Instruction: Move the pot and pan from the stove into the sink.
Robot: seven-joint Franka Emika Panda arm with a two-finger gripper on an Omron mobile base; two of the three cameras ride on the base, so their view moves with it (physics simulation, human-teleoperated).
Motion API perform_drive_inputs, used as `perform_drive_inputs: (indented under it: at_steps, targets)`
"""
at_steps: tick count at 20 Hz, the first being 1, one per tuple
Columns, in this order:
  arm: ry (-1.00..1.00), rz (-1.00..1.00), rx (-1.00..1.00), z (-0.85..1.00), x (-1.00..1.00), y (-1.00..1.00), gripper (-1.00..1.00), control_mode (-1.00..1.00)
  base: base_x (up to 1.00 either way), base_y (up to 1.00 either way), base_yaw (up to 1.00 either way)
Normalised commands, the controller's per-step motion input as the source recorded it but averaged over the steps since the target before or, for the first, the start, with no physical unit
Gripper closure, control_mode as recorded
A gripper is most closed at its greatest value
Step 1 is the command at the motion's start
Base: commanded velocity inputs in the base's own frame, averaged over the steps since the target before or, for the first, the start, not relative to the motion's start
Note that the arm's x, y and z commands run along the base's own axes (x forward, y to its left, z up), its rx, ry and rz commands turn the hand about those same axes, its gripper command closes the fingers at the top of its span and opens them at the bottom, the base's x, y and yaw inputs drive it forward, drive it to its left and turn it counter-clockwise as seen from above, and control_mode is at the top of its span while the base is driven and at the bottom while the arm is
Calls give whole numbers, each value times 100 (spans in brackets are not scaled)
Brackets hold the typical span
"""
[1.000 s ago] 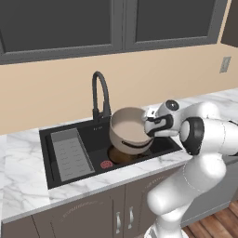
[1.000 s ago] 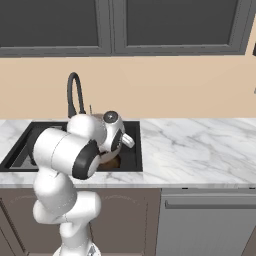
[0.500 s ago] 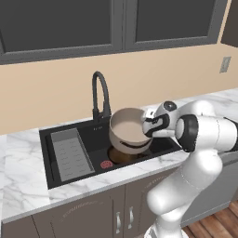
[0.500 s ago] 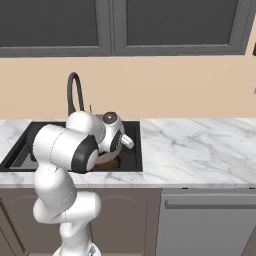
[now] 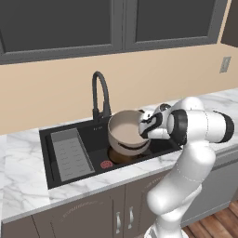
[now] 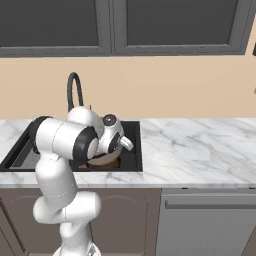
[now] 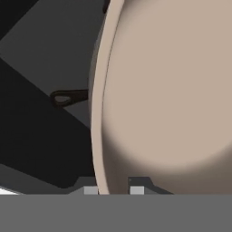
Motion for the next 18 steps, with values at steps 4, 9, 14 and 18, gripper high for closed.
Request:
perform_drive_inputs:
  at_steps: [4,9,14,18]
  targets:
    - [0,-4,-1,-20,35,0,100,-100,0,0,0]
    - [-3,-3,-3,-37,29,3,100,-100,0,0,0]
    - [-5,-2,-1,-34,29,6,100,-100,0,0,0]
    - [-6,-2,-1,-28,26,9,100,-100,0,0,0]
